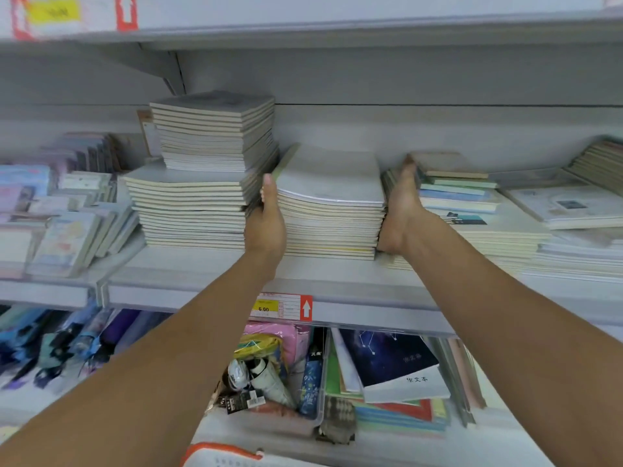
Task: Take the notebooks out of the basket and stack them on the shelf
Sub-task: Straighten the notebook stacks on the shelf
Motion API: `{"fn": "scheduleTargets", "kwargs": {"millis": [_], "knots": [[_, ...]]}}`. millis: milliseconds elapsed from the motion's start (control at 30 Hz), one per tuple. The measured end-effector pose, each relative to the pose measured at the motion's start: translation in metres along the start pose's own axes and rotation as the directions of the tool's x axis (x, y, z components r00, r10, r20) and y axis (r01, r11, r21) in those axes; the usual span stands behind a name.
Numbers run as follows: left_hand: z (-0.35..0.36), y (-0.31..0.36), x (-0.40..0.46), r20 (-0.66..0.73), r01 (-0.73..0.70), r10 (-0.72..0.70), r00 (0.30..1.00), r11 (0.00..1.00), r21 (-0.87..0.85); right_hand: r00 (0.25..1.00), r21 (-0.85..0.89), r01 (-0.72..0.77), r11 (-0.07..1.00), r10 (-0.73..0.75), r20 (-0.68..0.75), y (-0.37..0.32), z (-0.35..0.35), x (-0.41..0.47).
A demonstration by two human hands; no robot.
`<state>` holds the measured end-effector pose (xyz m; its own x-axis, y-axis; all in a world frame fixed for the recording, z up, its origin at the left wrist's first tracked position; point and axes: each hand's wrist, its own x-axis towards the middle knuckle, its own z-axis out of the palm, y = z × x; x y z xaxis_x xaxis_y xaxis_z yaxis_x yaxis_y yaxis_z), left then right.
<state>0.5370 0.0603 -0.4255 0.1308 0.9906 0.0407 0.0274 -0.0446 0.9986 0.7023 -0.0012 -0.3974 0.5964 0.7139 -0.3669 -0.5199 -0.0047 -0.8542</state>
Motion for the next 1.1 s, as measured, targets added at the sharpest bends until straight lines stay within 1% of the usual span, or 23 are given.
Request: {"fn": "scheduleTargets", "kwargs": {"millis": [33,67,100,133,167,200,267,333,367,467,600,700,800,867,967,1033,1100], "knots": [[-0.009,-0.002,-0.002,0.117,-0.008,-0.002,0.993,0.996,0.087,0.999,-0.046,0.011,0.999,-0.008,0.047,0.007,-0.003,-0.005],[-0.021,-0.004,0.0,0.236,-0.044,-0.01,0.972,0.975,0.219,0.995,-0.129,0.033,0.991,-0.021,0.095,0.014,-0.007,-0.012],[-0.03,-0.007,0.006,0.328,-0.095,-0.034,0.944,0.925,0.368,0.988,-0.224,0.065,0.972,-0.031,0.151,0.02,-0.009,-0.02],[-0.038,-0.009,0.013,0.365,-0.138,-0.064,0.929,0.854,0.501,0.98,-0.31,0.093,0.946,-0.032,0.196,0.026,-0.012,-0.027],[-0.043,-0.011,0.021,0.349,-0.154,-0.089,0.933,0.778,0.61,0.976,-0.368,0.111,0.923,-0.032,0.214,0.03,-0.013,-0.03],[-0.046,-0.014,0.026,0.31,-0.161,-0.085,0.947,0.709,0.687,0.976,-0.412,0.136,0.901,-0.051,0.211,0.033,-0.014,-0.033],[-0.046,-0.018,0.032,0.261,-0.2,-0.016,0.965,0.6,0.775,0.985,-0.508,0.161,0.846,-0.108,0.132,0.037,-0.016,-0.033],[-0.045,-0.021,0.034,0.273,-0.253,0.045,0.961,0.54,0.803,0.986,-0.58,0.156,0.8,-0.156,0.051,0.04,-0.017,-0.034],[-0.044,-0.021,0.034,0.272,-0.269,0.074,0.96,0.526,0.807,0.983,-0.599,0.164,0.784,-0.179,0.035,0.042,-0.017,-0.033],[-0.042,-0.023,0.033,0.231,-0.259,0.121,0.965,0.542,0.799,0.975,-0.628,0.188,0.755,-0.222,0.024,0.043,-0.017,-0.031],[-0.042,-0.023,0.026,0.231,-0.273,0.144,0.962,0.536,0.799,0.969,-0.643,0.22,0.734,-0.237,0.061,0.045,-0.019,-0.033],[-0.044,-0.022,0.025,0.23,-0.265,0.134,0.964,0.565,0.781,0.968,-0.656,0.223,0.721,-0.246,0.058,0.049,-0.019,-0.038],[-0.043,-0.022,0.023,0.261,-0.283,0.127,0.957,0.608,0.741,0.968,-0.667,0.219,0.712,-0.246,0.055,0.051,-0.021,-0.038],[-0.04,-0.022,0.022,0.259,-0.286,0.134,0.957,0.609,0.74,0.964,-0.703,0.209,0.679,-0.264,0.031,0.053,-0.022,-0.038],[-0.035,-0.023,0.023,0.236,-0.29,0.169,0.957,0.57,0.769,0.937,-0.773,0.228,0.592,-0.348,0.009,0.055,-0.02,-0.036],[-0.035,-0.025,0.025,0.233,-0.296,0.183,0.955,0.574,0.763,0.922,-0.811,0.22,0.542,-0.386,-0.008,0.055,-0.019,-0.035],[-0.038,-0.026,0.026,0.228,-0.293,0.183,0.956,0.579,0.761,0.914,-0.825,0.224,0.519,-0.406,-0.007,0.056,-0.019,-0.036]]}}
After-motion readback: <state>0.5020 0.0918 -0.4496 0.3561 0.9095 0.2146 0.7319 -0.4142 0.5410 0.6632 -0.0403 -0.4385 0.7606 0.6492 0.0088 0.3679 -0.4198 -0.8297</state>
